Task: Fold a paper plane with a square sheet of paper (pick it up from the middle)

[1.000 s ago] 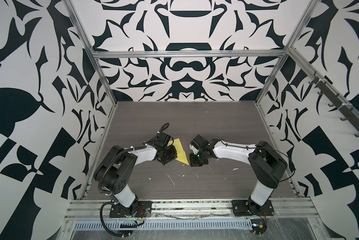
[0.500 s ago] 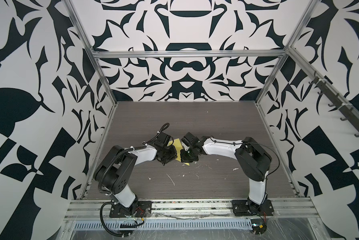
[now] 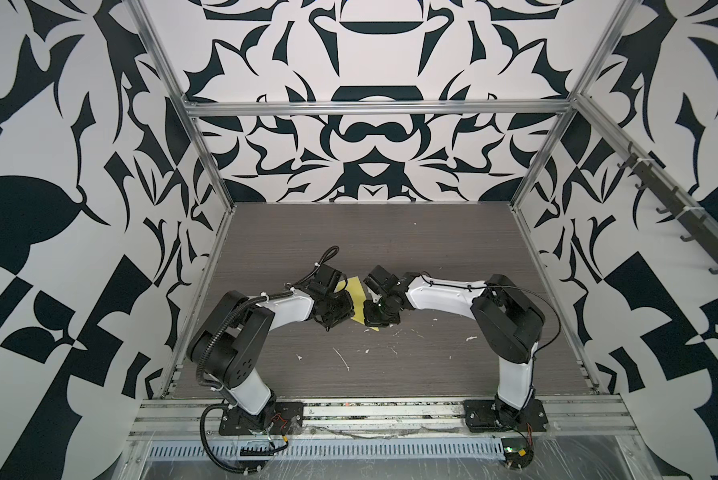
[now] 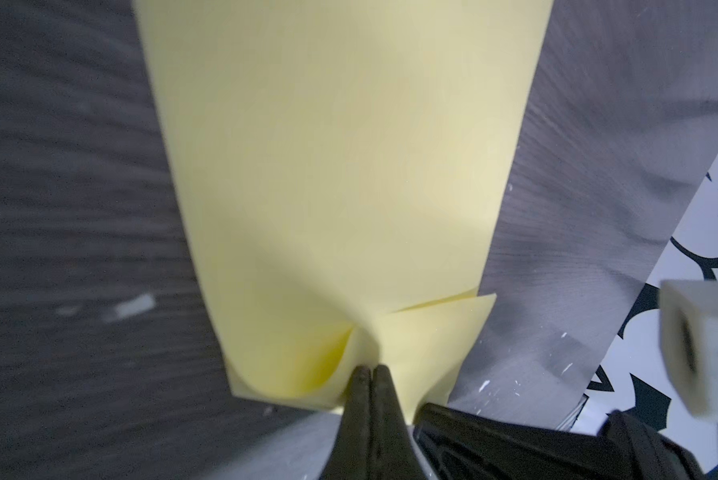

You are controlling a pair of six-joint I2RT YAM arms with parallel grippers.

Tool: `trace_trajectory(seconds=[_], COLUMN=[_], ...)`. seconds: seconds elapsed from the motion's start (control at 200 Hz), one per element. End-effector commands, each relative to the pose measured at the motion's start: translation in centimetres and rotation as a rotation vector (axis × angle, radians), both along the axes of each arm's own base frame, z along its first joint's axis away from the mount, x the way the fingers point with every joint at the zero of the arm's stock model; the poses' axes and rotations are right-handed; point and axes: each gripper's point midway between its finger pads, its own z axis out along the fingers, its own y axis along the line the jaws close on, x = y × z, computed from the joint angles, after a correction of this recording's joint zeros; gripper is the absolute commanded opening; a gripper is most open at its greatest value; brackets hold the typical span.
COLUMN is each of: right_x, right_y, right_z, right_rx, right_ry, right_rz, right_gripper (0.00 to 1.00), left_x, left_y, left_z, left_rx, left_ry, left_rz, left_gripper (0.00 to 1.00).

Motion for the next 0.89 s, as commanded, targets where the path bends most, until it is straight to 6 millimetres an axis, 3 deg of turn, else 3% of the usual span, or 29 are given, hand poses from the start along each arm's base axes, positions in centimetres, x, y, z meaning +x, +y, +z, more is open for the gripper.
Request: trace_trajectory(seconds=[0.0, 0.14, 0.305, 0.39, 0.68, 0.89], right_x=[-1.6, -1.9, -0.1, 0.5, 1.4, 0.6], right_y=[-3.4, -4.5, -1.2, 0.2, 2.1, 0.7], right_z=[0.0, 0.5, 4.6, 5.3, 3.2, 0.9], right_rx=[-0.094, -0.113, 0.059, 0.107, 0.119, 0.038], right_ry=[0.032, 0.014, -0.087, -0.099, -0.05, -0.01], right_rz=[-0.011, -0.006, 0.027, 0.038, 0.036, 0.041], right_gripper=[0.0, 0.0, 0.0, 0.0, 0.0, 0.0], left_x=[-1.3, -1.1, -0.9, -0.9, -0.5, 0.0], left_y=[2.7, 2.5, 2.3, 2.2, 1.5, 0.8], left_z=[-2.7, -2.5, -2.2, -2.1, -1.6, -0.4], left_rx=[0.135, 0.128, 0.122, 0.117, 0.086, 0.054], left_ry=[0.067, 0.062, 0.057, 0.053, 0.051, 0.023], left_rz=[0.044, 0.04, 0.034, 0.034, 0.031, 0.006], left_gripper=[0.0, 0.0, 0.0, 0.0, 0.0, 0.0])
